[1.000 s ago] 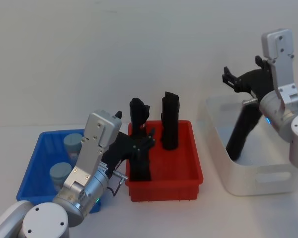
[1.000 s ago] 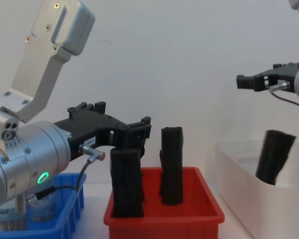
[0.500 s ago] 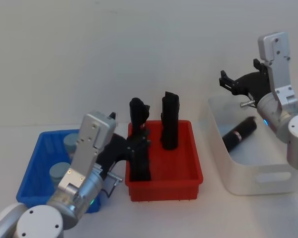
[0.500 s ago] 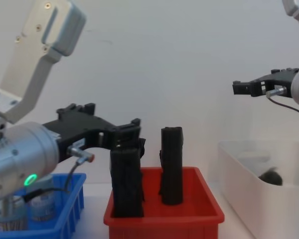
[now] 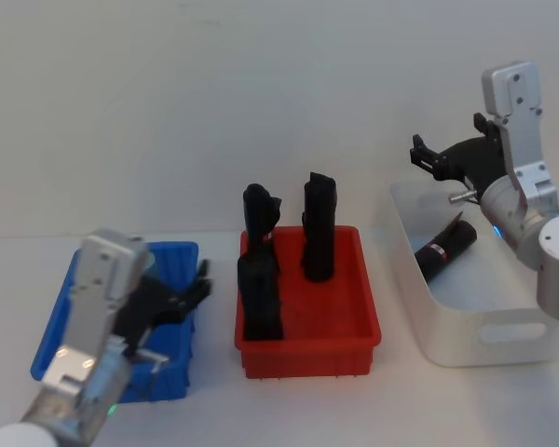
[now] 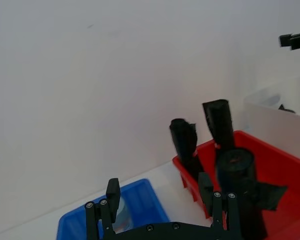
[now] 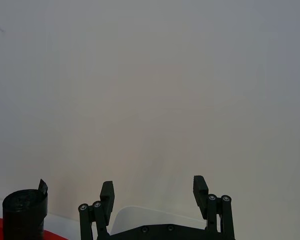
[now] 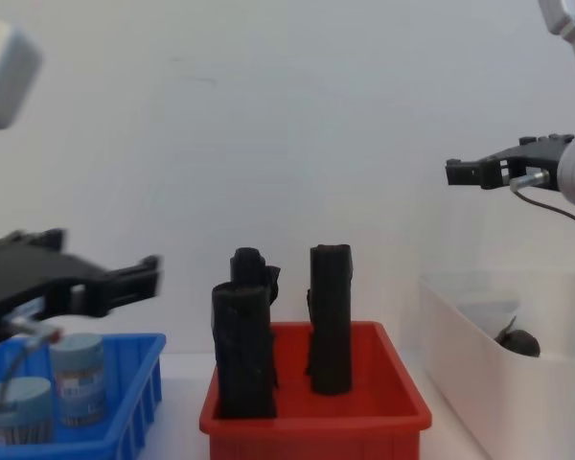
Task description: Pick the cotton swabs from the blue box and place them into the white box.
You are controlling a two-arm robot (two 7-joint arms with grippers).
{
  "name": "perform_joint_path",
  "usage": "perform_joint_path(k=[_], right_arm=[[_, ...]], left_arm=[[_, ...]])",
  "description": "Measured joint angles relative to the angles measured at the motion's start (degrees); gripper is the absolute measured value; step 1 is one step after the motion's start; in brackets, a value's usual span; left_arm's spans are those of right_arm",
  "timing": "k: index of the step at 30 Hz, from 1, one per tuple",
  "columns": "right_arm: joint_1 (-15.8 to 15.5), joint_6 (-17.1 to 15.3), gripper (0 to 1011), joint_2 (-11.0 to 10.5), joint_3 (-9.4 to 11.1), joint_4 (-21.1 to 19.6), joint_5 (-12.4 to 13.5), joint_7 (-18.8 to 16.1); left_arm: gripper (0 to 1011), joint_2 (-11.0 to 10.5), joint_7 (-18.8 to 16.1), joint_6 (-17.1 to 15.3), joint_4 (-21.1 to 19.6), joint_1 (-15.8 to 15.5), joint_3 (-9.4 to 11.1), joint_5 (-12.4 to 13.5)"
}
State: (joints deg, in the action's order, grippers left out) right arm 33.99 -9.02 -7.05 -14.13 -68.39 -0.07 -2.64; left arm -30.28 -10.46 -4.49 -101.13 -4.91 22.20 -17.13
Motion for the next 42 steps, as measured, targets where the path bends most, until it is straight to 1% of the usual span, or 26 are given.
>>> perform_joint_path(k=[2, 5, 6, 7, 9, 13, 15, 21, 22, 25, 26, 29, 32, 38, 42], right_arm=[[0.0, 0.0, 1002, 0.0, 0.0, 0.0, 0.0, 0.0], [0.0, 0.0, 1002, 0.0, 0.0, 0.1, 0.0, 0.0], [0.0, 0.0, 1002, 0.0, 0.0, 0.1, 0.0, 0.0], [0.0, 0.0, 1002, 0.0, 0.0, 0.1, 0.0, 0.0], [0.0, 0.0, 1002, 0.0, 0.0, 0.1, 0.0, 0.0], [0.0, 0.0, 1002, 0.0, 0.0, 0.1, 0.0, 0.0], [0.1, 0.0, 1002, 0.0, 0.0, 0.1, 0.0, 0.0], [0.1, 0.0, 1002, 0.0, 0.0, 0.2, 0.0, 0.0], [0.1, 0.0, 1002, 0.0, 0.0, 0.2, 0.0, 0.0], [0.1, 0.0, 1002, 0.0, 0.0, 0.2, 0.0, 0.0], [0.1, 0.0, 1002, 0.0, 0.0, 0.2, 0.0, 0.0], [0.1, 0.0, 1002, 0.0, 0.0, 0.2, 0.0, 0.0], [0.1, 0.0, 1002, 0.0, 0.0, 0.2, 0.0, 0.0], [0.1, 0.0, 1002, 0.0, 0.0, 0.2, 0.0, 0.0], [0.1, 0.0, 1002, 0.0, 0.0, 0.2, 0.0, 0.0]], left_arm=[[1000, -1.0, -1.3, -0.1, -0.7, 1.1, -0.5, -0.8], [1000, -3.1, -4.0, -0.1, -2.1, 3.4, -1.5, -3.0], [1000, -3.1, -4.0, -0.1, -2.1, 3.4, -1.5, -3.0], [1000, -3.8, -4.8, -0.1, -2.6, 4.2, -1.8, -3.6], [1000, -4.3, -5.5, -0.1, -3.0, 4.9, -2.2, -4.3], [1000, -4.3, -5.6, -0.3, -3.1, 5.0, -2.5, -4.7], [1000, -3.9, -5.0, -0.6, -2.6, 4.7, -2.6, -5.0], [1000, -1.4, -1.3, -2.4, 0.4, 1.8, -2.6, -5.6], [1000, -0.5, 0.2, -3.1, 1.6, 0.6, -2.6, -5.9], [1000, 0.6, 1.8, -4.3, 3.4, -1.0, -2.6, -6.1], [1000, 1.4, 3.4, -5.2, 4.8, -2.2, -2.6, -6.4], [1000, 2.5, 5.1, -6.4, 6.6, -3.8, -2.6, -6.6], [1000, 4.0, 7.3, -8.5, 9.4, -6.3, -2.7, -6.7], [1000, 5.4, 9.1, -11.1, 12.3, -9.0, -3.0, -6.1], [1000, 5.8, 9.4, -12.5, 13.3, -9.8, -3.3, -5.5]])
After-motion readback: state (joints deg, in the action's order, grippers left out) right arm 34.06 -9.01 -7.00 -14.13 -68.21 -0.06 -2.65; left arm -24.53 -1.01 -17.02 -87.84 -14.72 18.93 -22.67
